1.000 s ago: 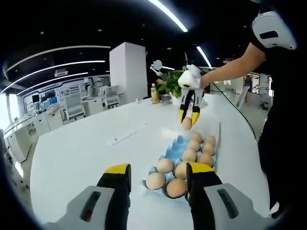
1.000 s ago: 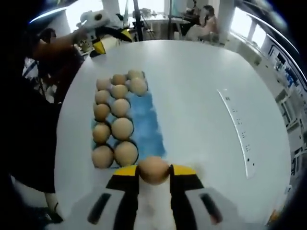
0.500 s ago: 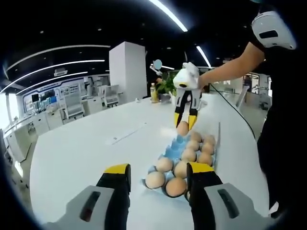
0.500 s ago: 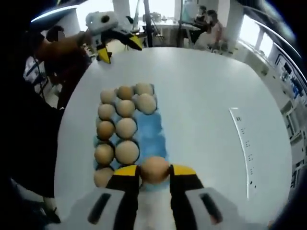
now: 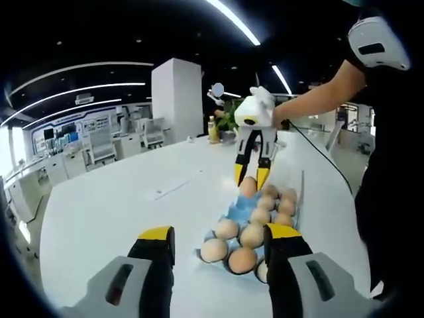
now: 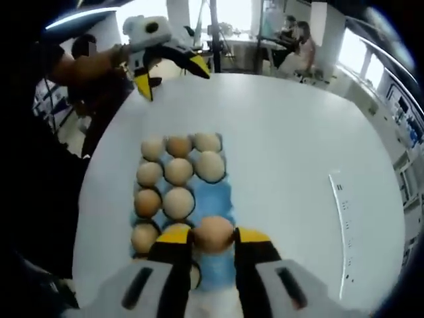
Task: Place the egg into an empty slot of the egg tray after lifting it from the table, then release the egg inside the slot.
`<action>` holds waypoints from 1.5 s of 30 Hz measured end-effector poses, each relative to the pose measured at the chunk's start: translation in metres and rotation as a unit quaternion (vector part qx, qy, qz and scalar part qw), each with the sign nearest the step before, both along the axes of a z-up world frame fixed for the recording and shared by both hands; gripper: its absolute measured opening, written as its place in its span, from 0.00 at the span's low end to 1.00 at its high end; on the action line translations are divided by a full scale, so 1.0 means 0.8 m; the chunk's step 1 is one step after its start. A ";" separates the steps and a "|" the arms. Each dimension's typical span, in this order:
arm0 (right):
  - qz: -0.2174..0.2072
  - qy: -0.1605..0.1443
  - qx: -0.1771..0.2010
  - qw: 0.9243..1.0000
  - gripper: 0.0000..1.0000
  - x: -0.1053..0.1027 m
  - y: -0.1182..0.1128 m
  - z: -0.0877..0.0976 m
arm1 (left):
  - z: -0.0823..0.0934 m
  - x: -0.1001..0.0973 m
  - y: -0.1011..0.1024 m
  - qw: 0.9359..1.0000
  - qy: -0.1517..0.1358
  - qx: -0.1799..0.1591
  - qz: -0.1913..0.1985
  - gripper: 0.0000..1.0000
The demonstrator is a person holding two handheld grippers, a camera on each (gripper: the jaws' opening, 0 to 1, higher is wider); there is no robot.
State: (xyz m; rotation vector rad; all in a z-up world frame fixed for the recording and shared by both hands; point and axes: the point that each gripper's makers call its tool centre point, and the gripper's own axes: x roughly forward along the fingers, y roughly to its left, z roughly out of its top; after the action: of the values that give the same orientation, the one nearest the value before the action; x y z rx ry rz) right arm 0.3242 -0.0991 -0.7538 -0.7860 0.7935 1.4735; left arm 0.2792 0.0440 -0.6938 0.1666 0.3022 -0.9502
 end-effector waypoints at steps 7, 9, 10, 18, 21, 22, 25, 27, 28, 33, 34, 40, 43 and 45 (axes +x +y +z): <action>0.007 -0.002 0.007 1.000 0.24 -0.003 0.019 -0.003 | -0.001 0.002 -0.002 1.000 0.002 0.000 0.002 0.63; 0.013 -0.006 0.008 1.000 0.24 -0.004 0.028 -0.007 | -0.004 0.002 -0.003 1.000 0.013 -0.003 0.004 0.67; 0.014 -0.007 0.008 1.000 0.24 -0.004 0.029 -0.007 | -0.004 0.002 -0.003 1.000 0.015 -0.003 0.005 0.68; 0.021 -0.007 0.011 1.000 0.24 -0.003 0.040 -0.011 | -0.001 0.003 0.000 1.000 0.019 -0.016 0.012 0.70; 0.025 -0.009 0.007 1.000 0.24 -0.004 0.044 -0.015 | -0.001 0.003 -0.001 0.999 0.021 -0.019 0.014 0.73; 0.025 -0.008 0.006 1.000 0.24 -0.004 0.044 -0.015 | -0.001 0.003 -0.001 0.999 0.021 -0.020 0.014 0.73; 0.028 -0.010 0.006 1.000 0.24 -0.004 0.048 -0.017 | 0.001 0.004 -0.002 0.999 0.022 -0.023 0.015 0.73; 0.028 -0.010 0.005 1.000 0.24 -0.003 0.048 -0.019 | 0.001 0.004 -0.002 1.000 0.019 -0.020 0.014 0.73; 0.029 -0.010 0.005 1.000 0.24 -0.003 0.048 -0.019 | 0.001 0.004 -0.002 0.999 0.020 -0.021 0.015 0.73; 0.033 -0.012 0.001 0.999 0.24 -0.003 0.051 -0.022 | 0.001 0.004 -0.002 0.999 0.023 -0.022 0.015 0.73; 0.034 -0.012 -0.001 0.999 0.24 -0.003 0.051 -0.024 | 0.001 0.004 -0.001 0.999 0.022 -0.020 0.016 0.73; 0.039 -0.009 -0.007 0.999 0.24 -0.005 0.053 -0.031 | 0.003 0.005 -0.001 1.000 0.018 -0.020 0.016 0.73; 0.044 -0.012 -0.011 0.999 0.24 -0.005 0.053 -0.034 | 0.002 0.005 -0.001 0.999 0.021 -0.019 0.016 0.73; 0.044 -0.009 -0.012 0.999 0.24 -0.005 0.054 -0.035 | 0.000 0.005 -0.001 0.999 0.023 -0.019 0.016 0.73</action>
State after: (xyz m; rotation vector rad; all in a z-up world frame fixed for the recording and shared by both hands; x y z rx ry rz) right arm 0.3202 -0.0559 -0.7819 -0.8612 0.7733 1.5346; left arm 0.2831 0.0433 -0.6935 0.1038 0.3287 -0.9277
